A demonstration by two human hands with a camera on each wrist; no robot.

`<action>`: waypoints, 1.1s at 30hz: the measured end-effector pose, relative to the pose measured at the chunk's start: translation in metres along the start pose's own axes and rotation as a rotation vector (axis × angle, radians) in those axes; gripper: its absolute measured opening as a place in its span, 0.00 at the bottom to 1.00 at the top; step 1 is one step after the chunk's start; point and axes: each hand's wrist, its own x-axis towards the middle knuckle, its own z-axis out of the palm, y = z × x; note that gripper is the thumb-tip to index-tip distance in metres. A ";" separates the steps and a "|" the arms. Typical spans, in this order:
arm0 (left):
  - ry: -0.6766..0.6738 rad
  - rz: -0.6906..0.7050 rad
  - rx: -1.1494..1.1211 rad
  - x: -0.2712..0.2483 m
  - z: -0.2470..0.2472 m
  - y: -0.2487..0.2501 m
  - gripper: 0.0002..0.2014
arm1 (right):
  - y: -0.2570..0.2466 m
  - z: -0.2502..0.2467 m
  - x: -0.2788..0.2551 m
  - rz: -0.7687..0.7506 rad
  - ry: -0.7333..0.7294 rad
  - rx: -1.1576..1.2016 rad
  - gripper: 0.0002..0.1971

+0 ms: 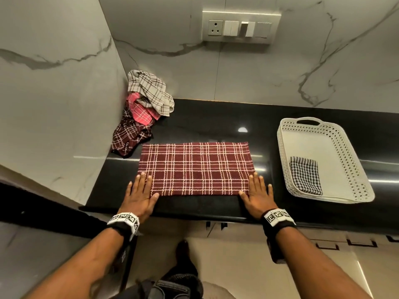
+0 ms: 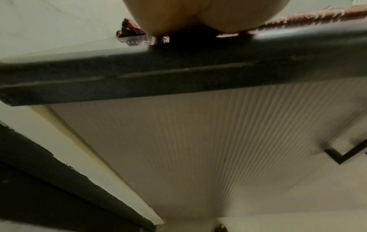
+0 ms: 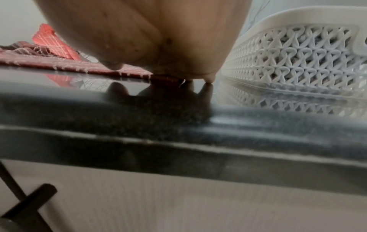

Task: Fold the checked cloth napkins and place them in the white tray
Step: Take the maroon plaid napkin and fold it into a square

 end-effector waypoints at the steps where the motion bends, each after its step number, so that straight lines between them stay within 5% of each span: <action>1: -0.009 -0.007 -0.029 0.000 -0.003 0.001 0.43 | -0.003 0.000 -0.001 0.012 0.009 0.030 0.41; 6: 0.003 -0.028 -0.132 0.005 -0.025 0.008 0.34 | -0.037 -0.011 0.000 0.114 0.080 0.060 0.39; 12: 0.162 0.074 -0.071 0.047 -0.058 0.010 0.17 | -0.090 -0.019 0.021 -0.099 0.229 0.071 0.21; 18: 0.125 0.114 -0.028 0.099 -0.075 0.004 0.20 | -0.122 -0.038 0.074 0.018 0.230 -0.079 0.25; 24: 0.228 0.214 -0.002 0.128 -0.069 -0.005 0.05 | -0.145 -0.077 0.154 0.069 0.198 -0.064 0.30; 33: 0.268 0.515 -0.165 0.087 -0.034 0.045 0.06 | -0.169 -0.107 0.219 0.002 0.132 -0.071 0.37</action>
